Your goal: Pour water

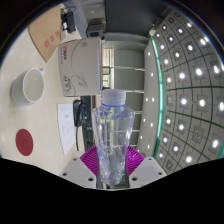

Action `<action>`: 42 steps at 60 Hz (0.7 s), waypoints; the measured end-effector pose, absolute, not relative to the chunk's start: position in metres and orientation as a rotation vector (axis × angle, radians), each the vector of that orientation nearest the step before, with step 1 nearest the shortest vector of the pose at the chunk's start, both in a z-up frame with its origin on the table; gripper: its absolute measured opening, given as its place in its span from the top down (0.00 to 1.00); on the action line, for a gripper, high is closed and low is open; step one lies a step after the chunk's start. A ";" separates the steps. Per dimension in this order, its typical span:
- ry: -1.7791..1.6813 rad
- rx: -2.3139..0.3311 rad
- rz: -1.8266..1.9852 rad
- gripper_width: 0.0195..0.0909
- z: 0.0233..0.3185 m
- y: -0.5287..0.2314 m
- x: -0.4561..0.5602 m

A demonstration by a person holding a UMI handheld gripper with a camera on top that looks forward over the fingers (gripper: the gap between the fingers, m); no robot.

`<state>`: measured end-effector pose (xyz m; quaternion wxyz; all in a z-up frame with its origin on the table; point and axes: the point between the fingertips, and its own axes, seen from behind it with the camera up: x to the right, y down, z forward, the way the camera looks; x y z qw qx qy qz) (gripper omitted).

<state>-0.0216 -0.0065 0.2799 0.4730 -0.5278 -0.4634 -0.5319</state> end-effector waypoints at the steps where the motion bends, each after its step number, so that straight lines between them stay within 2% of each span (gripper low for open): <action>1: -1.164 -1.273 -1.318 0.83 0.276 -0.006 -0.027; 14: -1.480 -1.067 -1.549 0.83 0.225 0.006 -0.064; 23: -1.617 -0.974 -1.635 0.83 0.203 0.010 -0.068; 32: -1.648 -0.999 -1.653 0.82 0.195 0.010 -0.063; 42: -1.579 -1.082 -1.569 0.83 0.199 0.012 -0.064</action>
